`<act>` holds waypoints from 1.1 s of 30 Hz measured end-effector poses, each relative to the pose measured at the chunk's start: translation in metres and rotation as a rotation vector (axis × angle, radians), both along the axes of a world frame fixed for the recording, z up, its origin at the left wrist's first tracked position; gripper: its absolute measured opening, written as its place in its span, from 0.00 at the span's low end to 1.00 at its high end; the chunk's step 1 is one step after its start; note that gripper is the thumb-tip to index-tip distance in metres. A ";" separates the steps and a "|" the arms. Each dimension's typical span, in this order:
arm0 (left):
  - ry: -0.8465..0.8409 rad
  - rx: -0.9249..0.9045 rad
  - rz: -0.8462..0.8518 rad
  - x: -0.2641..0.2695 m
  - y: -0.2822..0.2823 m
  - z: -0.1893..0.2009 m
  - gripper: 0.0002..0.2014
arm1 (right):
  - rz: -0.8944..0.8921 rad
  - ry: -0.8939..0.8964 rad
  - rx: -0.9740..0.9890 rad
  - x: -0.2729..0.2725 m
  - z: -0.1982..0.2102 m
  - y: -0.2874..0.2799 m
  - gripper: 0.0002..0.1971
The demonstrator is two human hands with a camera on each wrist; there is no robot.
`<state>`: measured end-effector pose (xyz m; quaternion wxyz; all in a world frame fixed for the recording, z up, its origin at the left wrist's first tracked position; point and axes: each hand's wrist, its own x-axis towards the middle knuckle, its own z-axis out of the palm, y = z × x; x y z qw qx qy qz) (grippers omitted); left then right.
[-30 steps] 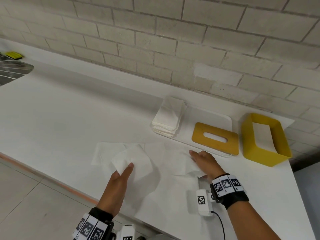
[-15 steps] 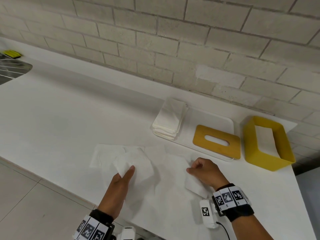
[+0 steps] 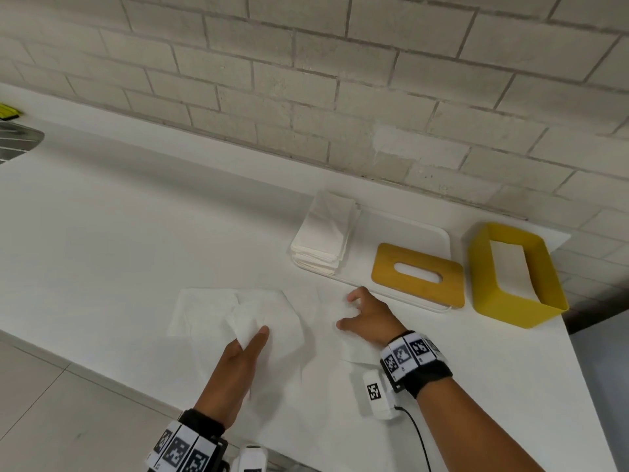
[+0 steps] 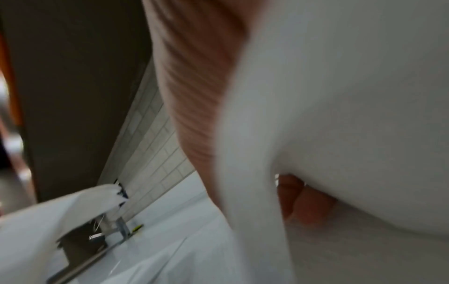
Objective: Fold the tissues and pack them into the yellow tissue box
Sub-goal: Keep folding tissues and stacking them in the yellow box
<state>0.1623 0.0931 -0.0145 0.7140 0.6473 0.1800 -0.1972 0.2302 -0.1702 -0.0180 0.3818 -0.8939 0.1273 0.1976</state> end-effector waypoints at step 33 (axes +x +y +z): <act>-0.207 -0.479 -0.127 0.000 -0.060 0.067 0.31 | -0.460 -0.516 0.782 -0.088 0.083 0.056 0.20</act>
